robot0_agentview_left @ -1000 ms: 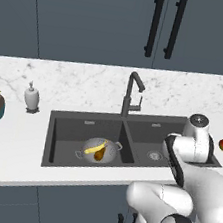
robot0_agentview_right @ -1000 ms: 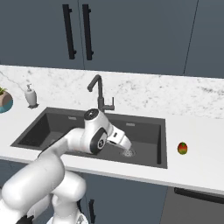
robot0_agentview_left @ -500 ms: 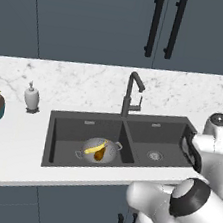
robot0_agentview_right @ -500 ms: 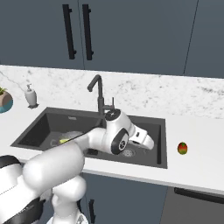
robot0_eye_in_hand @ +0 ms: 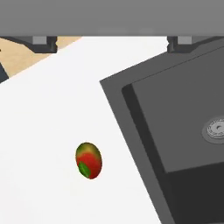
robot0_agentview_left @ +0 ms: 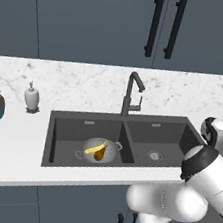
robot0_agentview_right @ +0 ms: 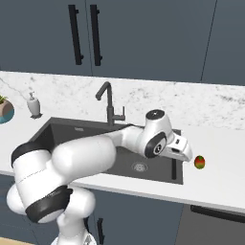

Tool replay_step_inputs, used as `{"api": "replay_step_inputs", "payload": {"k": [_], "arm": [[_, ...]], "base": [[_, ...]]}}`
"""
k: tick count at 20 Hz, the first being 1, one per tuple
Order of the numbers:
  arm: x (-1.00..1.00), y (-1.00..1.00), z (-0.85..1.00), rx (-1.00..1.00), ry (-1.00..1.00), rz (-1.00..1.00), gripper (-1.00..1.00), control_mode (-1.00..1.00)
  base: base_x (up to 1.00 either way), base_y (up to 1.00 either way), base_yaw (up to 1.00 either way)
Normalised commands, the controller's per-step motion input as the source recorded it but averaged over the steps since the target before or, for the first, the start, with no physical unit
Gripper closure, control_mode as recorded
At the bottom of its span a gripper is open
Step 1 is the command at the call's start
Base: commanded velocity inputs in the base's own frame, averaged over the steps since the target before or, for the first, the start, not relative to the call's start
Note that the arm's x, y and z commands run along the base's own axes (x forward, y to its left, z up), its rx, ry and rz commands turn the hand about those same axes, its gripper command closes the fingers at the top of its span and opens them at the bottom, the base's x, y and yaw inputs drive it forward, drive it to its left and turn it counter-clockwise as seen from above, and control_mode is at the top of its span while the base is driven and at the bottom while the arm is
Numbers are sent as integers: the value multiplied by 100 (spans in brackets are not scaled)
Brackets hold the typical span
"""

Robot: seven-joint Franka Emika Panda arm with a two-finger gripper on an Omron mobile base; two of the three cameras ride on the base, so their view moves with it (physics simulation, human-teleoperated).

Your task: Put the colander in the sink, put the pear, banana, mango in the colander, and turn on the sink faucet and pour water over the colander.

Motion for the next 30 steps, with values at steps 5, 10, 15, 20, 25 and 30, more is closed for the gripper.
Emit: {"api": "replay_step_inputs", "payload": {"k": [5,10,15,20,25,30], "arm": [[10,-66,1,7,0,14,-100,-100],[14,-44,0,4,-1,18,-100,-100],[30,-28,-4,4,0,15,-100,-100],[23,-17,-20,2,1,13,-100,-100],[23,-38,-15,6,2,11,-100,-100],[27,-26,-15,10,8,3,-100,-100]], "base": [[0,0,0],[0,0,0],[0,0,0],[0,0,0],[0,0,0],[0,0,0]]}}
